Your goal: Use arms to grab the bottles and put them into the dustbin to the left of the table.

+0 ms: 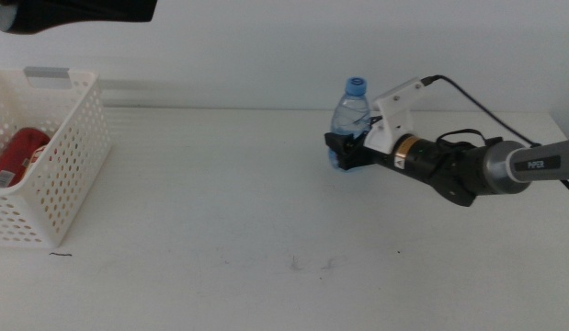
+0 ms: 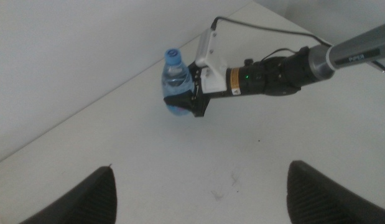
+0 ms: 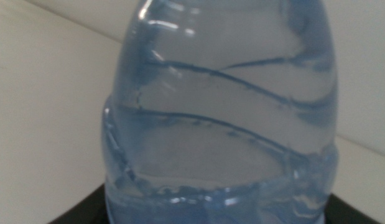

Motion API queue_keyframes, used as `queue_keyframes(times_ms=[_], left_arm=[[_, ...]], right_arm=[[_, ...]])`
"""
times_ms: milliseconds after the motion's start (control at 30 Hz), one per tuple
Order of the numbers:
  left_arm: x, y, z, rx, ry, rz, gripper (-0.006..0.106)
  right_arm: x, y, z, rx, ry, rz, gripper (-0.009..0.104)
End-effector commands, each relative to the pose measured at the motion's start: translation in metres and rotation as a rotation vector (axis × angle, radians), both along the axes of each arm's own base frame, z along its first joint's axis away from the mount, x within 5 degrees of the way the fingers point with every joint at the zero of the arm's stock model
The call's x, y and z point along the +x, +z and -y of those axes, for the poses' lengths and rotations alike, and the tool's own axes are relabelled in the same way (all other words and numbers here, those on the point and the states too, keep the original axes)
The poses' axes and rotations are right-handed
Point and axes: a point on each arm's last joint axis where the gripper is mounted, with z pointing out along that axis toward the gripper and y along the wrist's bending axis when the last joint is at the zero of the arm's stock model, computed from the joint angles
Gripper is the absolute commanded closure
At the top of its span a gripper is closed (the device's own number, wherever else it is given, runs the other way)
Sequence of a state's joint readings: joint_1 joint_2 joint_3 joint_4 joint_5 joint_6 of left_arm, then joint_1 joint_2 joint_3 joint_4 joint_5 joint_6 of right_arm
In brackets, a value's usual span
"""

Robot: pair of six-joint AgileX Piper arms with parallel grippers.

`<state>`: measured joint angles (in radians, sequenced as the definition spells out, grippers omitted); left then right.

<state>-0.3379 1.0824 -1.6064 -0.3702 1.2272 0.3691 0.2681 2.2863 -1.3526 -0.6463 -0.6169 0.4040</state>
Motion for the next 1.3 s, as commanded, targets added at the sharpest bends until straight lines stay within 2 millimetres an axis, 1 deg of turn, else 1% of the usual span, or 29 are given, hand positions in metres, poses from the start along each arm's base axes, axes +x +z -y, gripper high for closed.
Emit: queue_keyframes(times_ms=[0,67,133,200,300,367,433,467,500,533,567,633,667,733,767,867,933,1000,1067,1167,1233,1267], left_arm=[[-0.001,0.001,0.0,-0.005,0.0,0.007,0.007],[-0.001,0.001,0.0,-0.005,0.0,0.007,0.007],[-0.001,0.001,0.0,-0.005,0.0,0.007,0.007],[-0.001,0.001,0.0,-0.005,0.0,0.007,0.007],[-0.001,0.001,0.0,-0.005,0.0,0.007,0.007],[0.0,0.001,0.0,-0.002,0.003,0.008,0.007],[0.0,0.001,0.0,-0.002,0.003,0.008,0.007],[0.0,0.001,0.0,-0.002,0.003,0.008,0.007],[0.0,0.001,0.0,-0.002,0.003,0.008,0.007],[0.0,0.001,0.0,-0.002,0.003,0.008,0.007],[0.0,0.001,0.0,-0.002,0.003,0.008,0.007],[-0.001,0.001,0.0,-0.002,0.002,0.008,0.007],[-0.001,0.001,0.0,-0.002,0.002,0.008,0.007],[-0.001,0.001,0.0,-0.002,0.002,0.008,0.007],[-0.001,0.001,0.0,-0.002,0.002,0.008,0.007],[0.0,0.001,0.0,0.0,0.004,0.009,0.007],[0.0,0.001,0.0,0.0,0.004,0.009,0.007],[0.0,0.001,0.0,0.0,0.004,0.009,0.007],[0.0,0.001,-0.001,0.004,0.007,0.01,0.007],[0.0,0.001,-0.001,0.004,0.007,0.01,0.007],[0.0,0.001,-0.001,0.004,0.007,0.01,0.007],[0.0,0.001,-0.001,0.004,0.007,0.01,0.007]], right_arm=[[-0.006,0.023,-0.022,0.027,0.048,0.034,0.092],[-0.011,0.037,-0.042,0.028,0.075,0.051,0.093],[-0.017,0.046,-0.068,0.027,0.115,0.066,0.093],[-0.024,0.05,-0.096,0.017,0.159,0.074,0.094],[-0.031,0.046,-0.13,0.017,0.206,0.068,0.094],[-0.034,0.041,-0.146,0.017,0.222,0.051,0.094],[-0.038,0.035,-0.155,0.003,0.231,0.038,0.092],[-0.04,0.03,-0.158,-0.007,0.235,0.025,0.089],[-0.041,0.027,-0.16,-0.011,0.24,0.022,0.084],[-0.041,0.024,-0.16,-0.017,0.239,0.013,0.077],[-0.042,0.024,-0.161,-0.016,0.239,0.01,0.067],[-0.042,0.024,-0.161,-0.004,0.234,-0.002,0.043],[-0.042,0.025,-0.162,0.013,0.232,-0.01,0.025],[-0.042,0.025,-0.162,0.016,0.23,-0.013,0.005],[-0.042,0.024,-0.161,0.027,0.223,-0.027,0.002],[-0.043,0.027,-0.16,0.056,0.185,-0.111,0.003],[-0.046,0.034,-0.158,0.036,0.187,-0.149,0.004],[-0.05,0.042,-0.153,0.092,0.175,-0.215,0.004],[-0.058,0.054,-0.144,0.101,0.137,-0.236,0.004],[-0.077,0.08,-0.122,0.066,0.071,-0.23,0.004],[-0.099,0.1,-0.104,0.05,0.044,-0.224,0.004],[-0.111,0.115,-0.095,0.065,0.033,-0.214,0.004]])
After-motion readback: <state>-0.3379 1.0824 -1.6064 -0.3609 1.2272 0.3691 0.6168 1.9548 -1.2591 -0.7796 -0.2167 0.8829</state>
